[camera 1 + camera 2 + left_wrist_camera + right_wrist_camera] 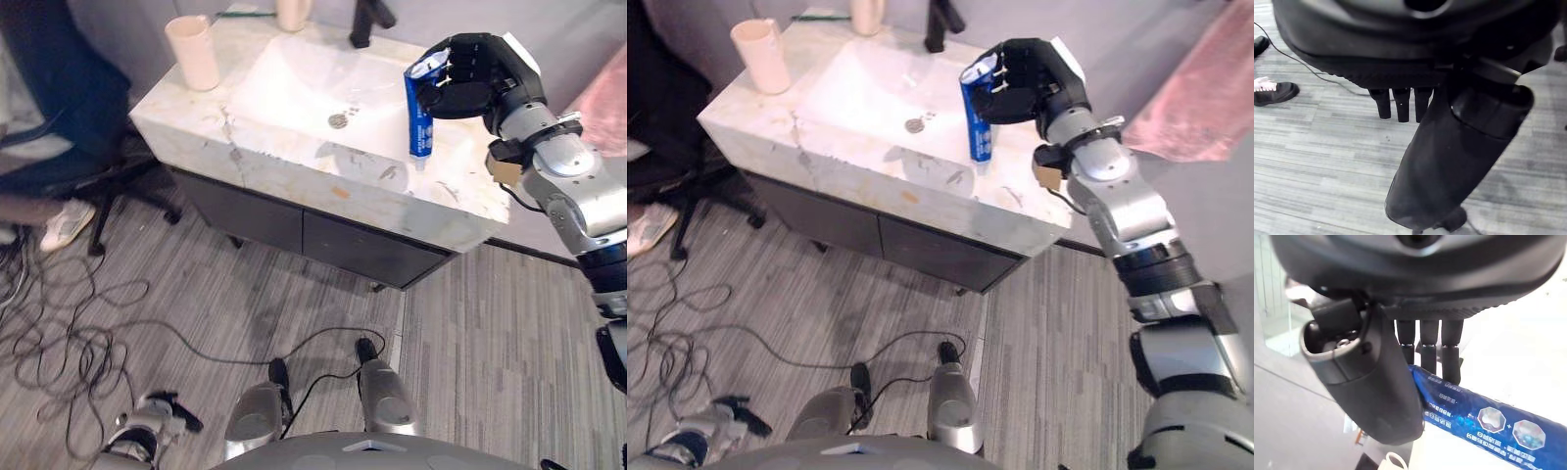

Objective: Organize the bathroom.

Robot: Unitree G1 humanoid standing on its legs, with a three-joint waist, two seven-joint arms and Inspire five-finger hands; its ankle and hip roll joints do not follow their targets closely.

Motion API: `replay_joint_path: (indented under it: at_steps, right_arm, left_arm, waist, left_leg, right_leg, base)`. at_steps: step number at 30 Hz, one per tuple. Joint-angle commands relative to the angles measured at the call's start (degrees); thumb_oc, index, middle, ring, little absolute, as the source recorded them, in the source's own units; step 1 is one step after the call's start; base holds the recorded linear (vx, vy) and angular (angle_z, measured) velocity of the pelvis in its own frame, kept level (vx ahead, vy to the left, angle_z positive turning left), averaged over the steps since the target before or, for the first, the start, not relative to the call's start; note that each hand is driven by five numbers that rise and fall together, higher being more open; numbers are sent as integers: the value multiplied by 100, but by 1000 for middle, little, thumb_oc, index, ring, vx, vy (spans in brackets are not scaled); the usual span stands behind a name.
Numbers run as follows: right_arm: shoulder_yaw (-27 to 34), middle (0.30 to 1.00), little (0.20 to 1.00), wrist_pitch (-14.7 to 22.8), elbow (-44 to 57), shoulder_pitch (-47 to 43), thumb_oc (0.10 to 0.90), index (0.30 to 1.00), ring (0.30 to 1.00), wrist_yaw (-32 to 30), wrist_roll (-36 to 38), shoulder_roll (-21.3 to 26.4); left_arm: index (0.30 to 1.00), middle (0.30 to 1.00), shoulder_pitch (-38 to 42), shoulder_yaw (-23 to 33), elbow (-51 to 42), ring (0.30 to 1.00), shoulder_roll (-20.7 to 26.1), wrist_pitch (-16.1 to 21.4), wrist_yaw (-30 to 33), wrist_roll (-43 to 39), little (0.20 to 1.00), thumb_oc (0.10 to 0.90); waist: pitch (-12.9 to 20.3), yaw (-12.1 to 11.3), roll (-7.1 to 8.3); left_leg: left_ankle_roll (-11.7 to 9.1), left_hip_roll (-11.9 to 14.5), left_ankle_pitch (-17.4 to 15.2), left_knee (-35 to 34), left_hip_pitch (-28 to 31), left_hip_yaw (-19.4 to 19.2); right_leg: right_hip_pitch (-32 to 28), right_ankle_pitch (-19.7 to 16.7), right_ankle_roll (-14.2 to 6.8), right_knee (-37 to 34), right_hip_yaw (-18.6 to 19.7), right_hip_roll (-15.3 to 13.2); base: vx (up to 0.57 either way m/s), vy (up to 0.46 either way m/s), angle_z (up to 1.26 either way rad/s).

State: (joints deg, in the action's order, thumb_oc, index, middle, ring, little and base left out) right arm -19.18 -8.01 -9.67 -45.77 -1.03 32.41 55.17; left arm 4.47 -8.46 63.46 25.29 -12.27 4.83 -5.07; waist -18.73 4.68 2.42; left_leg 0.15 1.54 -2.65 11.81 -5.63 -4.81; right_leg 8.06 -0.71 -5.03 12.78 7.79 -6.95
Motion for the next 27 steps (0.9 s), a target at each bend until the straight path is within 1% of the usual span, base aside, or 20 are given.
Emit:
replay_joint_path:
  at_steps: [1,2,3,6,9,10,12,14,15,16,17,18,19,20,21,22,24,25,26,27]
  right_arm:
    - [711,300,300,1261,-449,-1198,400,300,300,-125,220,420]
    - [686,300,300,1325,-520,-1222,400,300,300,-141,282,471]
    - [613,300,300,1420,-668,-1356,400,300,300,-153,327,552]
    - [486,300,300,1455,-712,-1515,400,300,300,-210,354,604]
    - [503,300,300,1356,-620,-1529,400,300,300,-184,328,650]
    - [502,300,300,1265,-565,-1581,400,300,300,-194,348,683]
    - [490,300,300,1208,-537,-1627,400,300,300,-221,403,712]
    - [527,300,300,1091,-463,-1658,400,300,300,-188,472,733]
    - [534,300,300,1077,-449,-1651,400,300,300,-185,473,731]
    - [521,300,300,962,-369,-1653,400,300,300,-215,539,745]
    - [510,300,300,736,-309,-1670,400,300,300,-255,546,745]
    - [511,300,300,719,-304,-1669,400,300,300,-255,544,744]
    - [490,300,300,669,-362,-1713,400,300,300,-198,508,754]
    - [371,300,300,761,-510,-1828,400,300,300,-168,494,724]
    - [297,300,300,861,-609,-1892,400,300,300,-149,524,710]
    - [258,300,300,900,-654,-1929,400,300,300,-140,540,707]
    - [222,300,300,968,-854,-2043,400,300,300,-47,431,665]
    - [264,300,300,1012,-907,-1990,400,300,300,-5,289,620]
    - [292,300,300,1078,-922,-1913,400,300,300,-25,215,586]
    - [399,300,300,1210,-908,-1682,400,300,300,-86,157,598]
  left_arm:
    - [900,900,-236,-324,486,900,302,81,-52,-175,900,800]
    - [900,900,-206,-351,516,900,261,92,-32,-98,900,800]
    - [900,900,-175,-463,532,900,229,87,-10,-146,900,800]
    - [900,900,-92,-582,593,900,164,62,-2,-190,900,800]
    - [900,900,-150,-597,662,900,115,32,77,-336,900,800]
    - [900,900,-222,-571,686,900,113,49,122,-367,900,800]
    - [900,900,-268,-556,693,900,118,56,148,-432,900,800]
    - [900,900,-335,-453,688,900,144,95,155,-500,900,800]
    - [900,900,-342,-447,688,900,147,95,159,-516,900,800]
    - [900,900,-377,-373,680,900,141,89,167,-482,900,800]
    - [900,900,-422,-369,640,900,160,119,111,-504,900,800]
    - [900,900,-430,-371,633,900,163,127,116,-526,900,800]
    - [900,900,-451,-373,540,900,181,148,43,-561,900,800]
    - [900,900,-438,-402,438,900,194,176,-43,-517,900,800]
    - [900,900,-428,-415,416,900,186,211,-78,-460,900,800]
    - [900,900,-421,-419,409,900,182,220,-92,-447,900,800]
    - [900,900,-304,-457,450,900,133,242,-177,-374,900,800]
    - [900,900,-205,-517,486,900,83,245,-239,-318,900,800]
    - [900,900,-142,-603,500,900,49,246,-255,-331,900,800]
    - [900,900,-36,-762,488,900,-19,273,-300,-263,900,800]
  waist:
    - [559,-178,105]
    - [568,-190,115]
    - [571,-207,116]
    - [552,-187,91]
    - [575,-148,51]
    - [601,-141,42]
    - [621,-136,30]
    - [659,-105,-14]
    - [663,-99,-17]
    - [699,-71,-28]
    - [778,-46,-45]
    - [784,-37,-50]
    - [806,-56,-37]
    - [774,-115,0]
    - [744,-133,22]
    - [730,-131,32]
    - [711,-35,41]
    - [703,16,27]
    - [696,62,8]
    - [694,212,-118]
  left_leg:
    - [-37,457,-67,28,320,122]
    - [-35,474,-4,-78,331,138]
    - [-77,487,99,-243,291,188]
    - [-125,500,187,-386,249,224]
    - [-166,499,236,-596,358,221]
    - [-176,503,251,-683,436,194]
    - [-195,520,262,-724,473,162]
    - [-247,630,288,-779,539,-5]
    - [-252,643,291,-786,548,-17]
    - [-289,732,323,-823,602,-127]
    - [-384,902,487,-986,671,-178]
    - [-397,919,513,-1019,685,-167]
    - [-469,1025,613,-1045,680,-82]
    - [-549,1147,718,-881,558,211]
    - [-578,1184,715,-642,440,328]
    - [-583,1195,683,-540,412,306]
    - [-644,1252,631,-80,418,0]
    - [-625,1155,538,59,440,-70]
    - [-566,1045,377,3,459,-156]
    - [-448,941,286,-473,604,-447]
  right_leg:
    - [-169,-173,-107,-356,-284,91]
    - [-195,-190,-104,-431,-303,106]
    - [-201,-199,-92,-540,-347,115]
    - [-153,-202,-82,-586,-376,115]
    - [-180,-187,-94,-640,-380,110]
    - [-223,-175,-98,-672,-394,97]
    - [-243,-163,-102,-682,-414,87]
    - [-256,-78,-99,-618,-533,74]
    - [-257,-67,-96,-606,-544,76]
    - [-269,-12,-75,-567,-591,100]
    - [-327,22,-25,-585,-624,190]
    - [-339,23,-16,-593,-635,202]
    - [-394,4,27,-663,-613,266]
    - [-407,-39,98,-711,-519,329]
    - [-395,-55,141,-712,-505,342]
    - [-396,-64,153,-716,-522,335]
    - [-374,-78,220,-692,-624,311]
    - [-360,-80,227,-671,-659,294]
    - [-337,-72,198,-629,-684,271]
    - [-235,2,109,-484,-691,243]
  base:
    - [-17,-128,107]
    - [-30,-110,61]
    - [-57,-68,35]
    - [-17,-7,11]
    - [74,13,2]
    - [98,-9,1]
    - [82,-18,6]
    - [90,-44,11]
    - [110,-66,9]
    - [178,-99,17]
    - [175,-98,18]
    - [153,-88,24]
    - [55,-45,34]
    - [42,-45,39]
    - [-1,-19,40]
    - [-16,8,26]
    - [-10,49,22]
    - [-2,86,18]
    - [0,226,39]
    - [-2,219,44]
